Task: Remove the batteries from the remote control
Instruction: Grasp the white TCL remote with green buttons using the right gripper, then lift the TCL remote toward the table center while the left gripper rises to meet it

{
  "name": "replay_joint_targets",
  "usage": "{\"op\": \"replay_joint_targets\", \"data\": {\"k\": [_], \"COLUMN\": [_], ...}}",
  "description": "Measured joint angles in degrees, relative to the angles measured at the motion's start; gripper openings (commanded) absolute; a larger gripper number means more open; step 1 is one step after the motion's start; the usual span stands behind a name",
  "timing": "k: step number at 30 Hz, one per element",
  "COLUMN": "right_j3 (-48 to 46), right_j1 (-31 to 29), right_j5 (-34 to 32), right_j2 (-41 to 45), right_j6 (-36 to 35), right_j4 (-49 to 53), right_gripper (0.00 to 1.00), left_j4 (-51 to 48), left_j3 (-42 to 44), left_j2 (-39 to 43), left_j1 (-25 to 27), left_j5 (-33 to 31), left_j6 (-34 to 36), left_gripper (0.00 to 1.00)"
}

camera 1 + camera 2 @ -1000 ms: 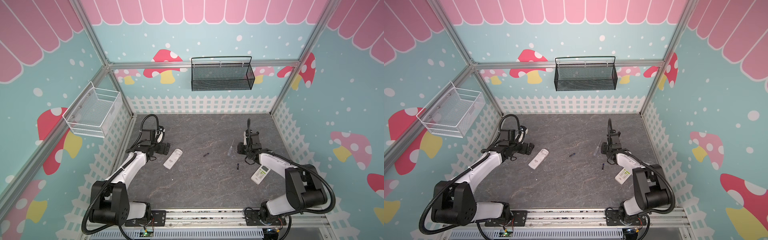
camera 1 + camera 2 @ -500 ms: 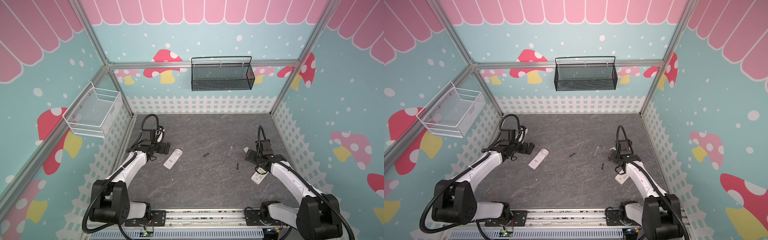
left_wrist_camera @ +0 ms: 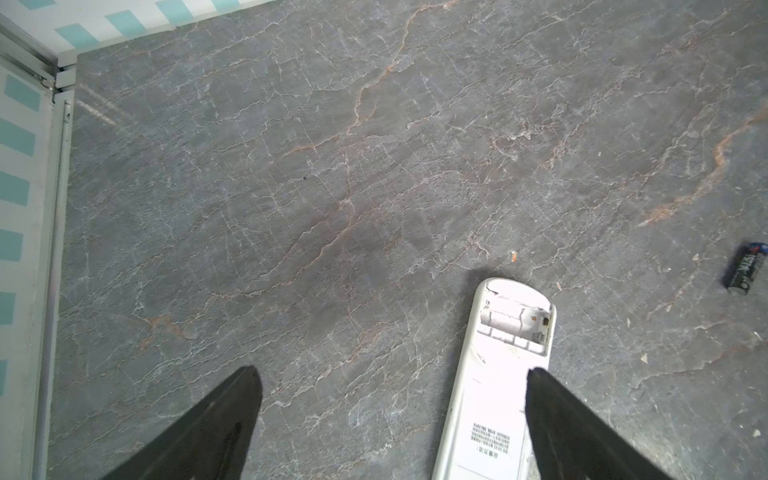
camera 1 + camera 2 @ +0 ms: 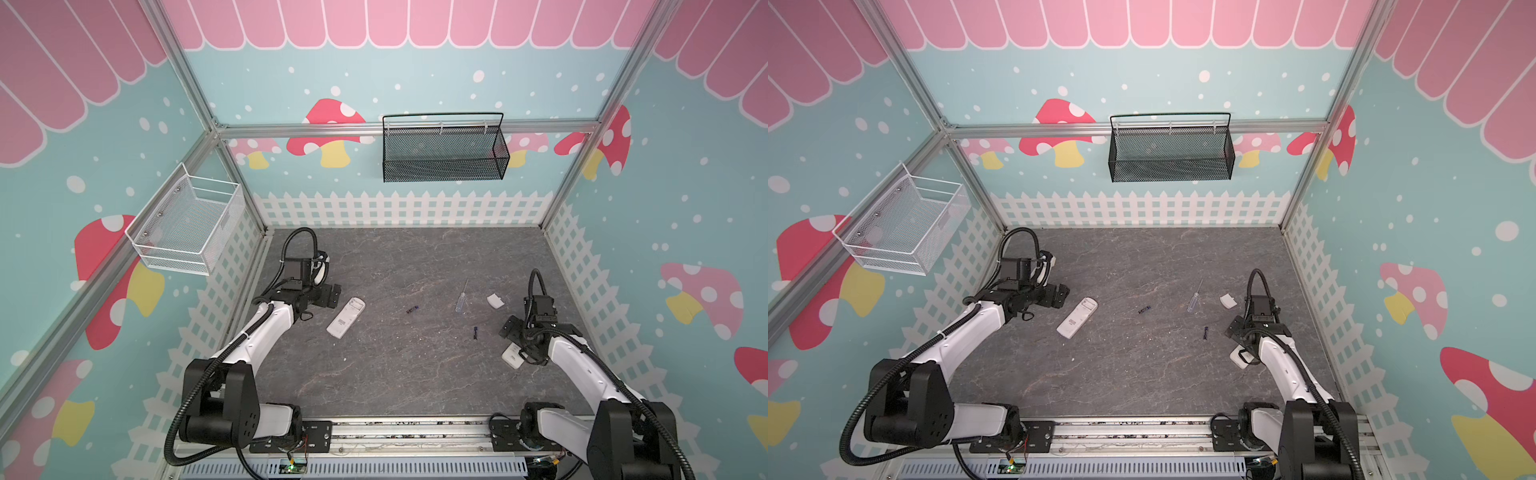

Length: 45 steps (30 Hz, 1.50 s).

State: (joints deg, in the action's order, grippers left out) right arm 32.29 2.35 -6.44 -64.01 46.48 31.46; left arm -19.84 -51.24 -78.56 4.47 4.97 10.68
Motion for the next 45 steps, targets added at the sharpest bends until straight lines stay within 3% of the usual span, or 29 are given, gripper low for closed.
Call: {"op": "replay_joint_targets", "data": {"k": [20, 35, 45], "right_j3": [-3.04, -0.85, 2.97], "right_j1": [0.81, 0.98, 0.98], "right_j5": [2.01, 0.87, 0.2], "right_j2": [-4.61, -9.16, -11.04], "right_j6": [-1.01, -3.63, -7.52], "right_j4": [-5.44, -8.94, -6.05], "right_gripper": [0.62, 0.51, 0.45], "left_j4": [0.0, -0.26, -2.29], "left_j3": [-0.33, -0.9, -4.98], "left_j2": [-0.9, -1.68, -3.82], "left_j1": [0.0, 0.0, 0.07], "left_j5": [0.02, 0.02, 1.81], "left_j6": [0.02, 0.04, 0.63], "left_gripper": [0.99, 0.99, 0.99]}}
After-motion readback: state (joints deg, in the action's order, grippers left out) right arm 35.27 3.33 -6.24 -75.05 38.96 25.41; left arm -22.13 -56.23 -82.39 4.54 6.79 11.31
